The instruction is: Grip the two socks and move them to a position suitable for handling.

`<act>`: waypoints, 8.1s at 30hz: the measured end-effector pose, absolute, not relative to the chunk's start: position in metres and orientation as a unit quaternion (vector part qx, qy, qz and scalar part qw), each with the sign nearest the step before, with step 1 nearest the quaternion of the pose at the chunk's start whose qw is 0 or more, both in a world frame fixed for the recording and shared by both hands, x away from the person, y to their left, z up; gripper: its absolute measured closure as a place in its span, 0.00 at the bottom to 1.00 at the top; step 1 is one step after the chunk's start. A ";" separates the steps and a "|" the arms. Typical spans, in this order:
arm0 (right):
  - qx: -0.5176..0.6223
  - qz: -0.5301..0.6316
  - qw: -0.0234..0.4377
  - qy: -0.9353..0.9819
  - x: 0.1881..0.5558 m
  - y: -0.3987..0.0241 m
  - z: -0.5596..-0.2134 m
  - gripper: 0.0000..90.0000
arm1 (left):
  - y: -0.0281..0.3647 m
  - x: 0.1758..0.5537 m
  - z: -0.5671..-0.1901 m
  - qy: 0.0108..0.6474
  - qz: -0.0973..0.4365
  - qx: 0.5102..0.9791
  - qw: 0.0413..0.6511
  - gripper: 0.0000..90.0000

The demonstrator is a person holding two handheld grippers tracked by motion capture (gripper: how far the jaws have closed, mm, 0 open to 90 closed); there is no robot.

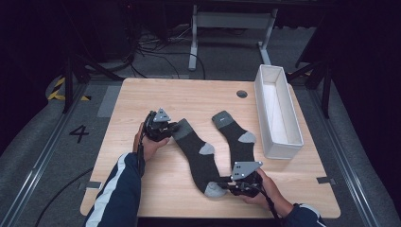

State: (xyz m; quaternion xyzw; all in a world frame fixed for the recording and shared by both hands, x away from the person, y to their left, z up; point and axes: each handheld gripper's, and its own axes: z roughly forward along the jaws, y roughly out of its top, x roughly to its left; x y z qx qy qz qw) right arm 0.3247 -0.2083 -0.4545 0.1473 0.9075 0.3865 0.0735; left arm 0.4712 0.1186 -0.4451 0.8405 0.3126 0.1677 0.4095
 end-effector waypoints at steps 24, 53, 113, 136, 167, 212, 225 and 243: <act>0.185 0.358 0.172 0.899 0.320 -0.269 -0.431 0.86 | 0.030 0.508 -0.414 0.261 0.160 0.830 0.466 0.89; 0.300 0.328 0.111 0.889 0.351 -0.315 -0.455 0.86 | -0.028 0.543 -0.465 0.273 0.138 0.875 0.375 0.87; 0.219 0.364 0.097 0.900 0.328 -0.275 -0.430 0.84 | 0.073 0.481 -0.446 0.288 0.164 0.837 0.434 0.84; 0.194 0.335 0.056 0.920 0.316 -0.258 -0.439 0.68 | 0.053 0.491 -0.458 0.303 0.186 0.855 0.377 0.68; 0.239 0.372 0.186 0.877 0.382 -0.213 -0.432 0.78 | -0.011 0.376 -0.467 0.158 0.057 0.908 0.384 0.41; 0.286 0.361 0.180 0.869 0.415 -0.215 -0.455 0.58 | -0.006 0.318 -0.454 0.071 -0.004 0.928 0.367 0.53; 0.273 0.359 0.156 0.879 0.418 -0.217 -0.453 0.86 | 0.007 0.322 -0.456 0.062 0.014 0.938 0.340 0.85; 0.281 0.300 0.168 0.896 0.403 -0.233 -0.445 0.78 | 0.014 0.327 -0.455 0.060 0.007 0.943 0.328 0.86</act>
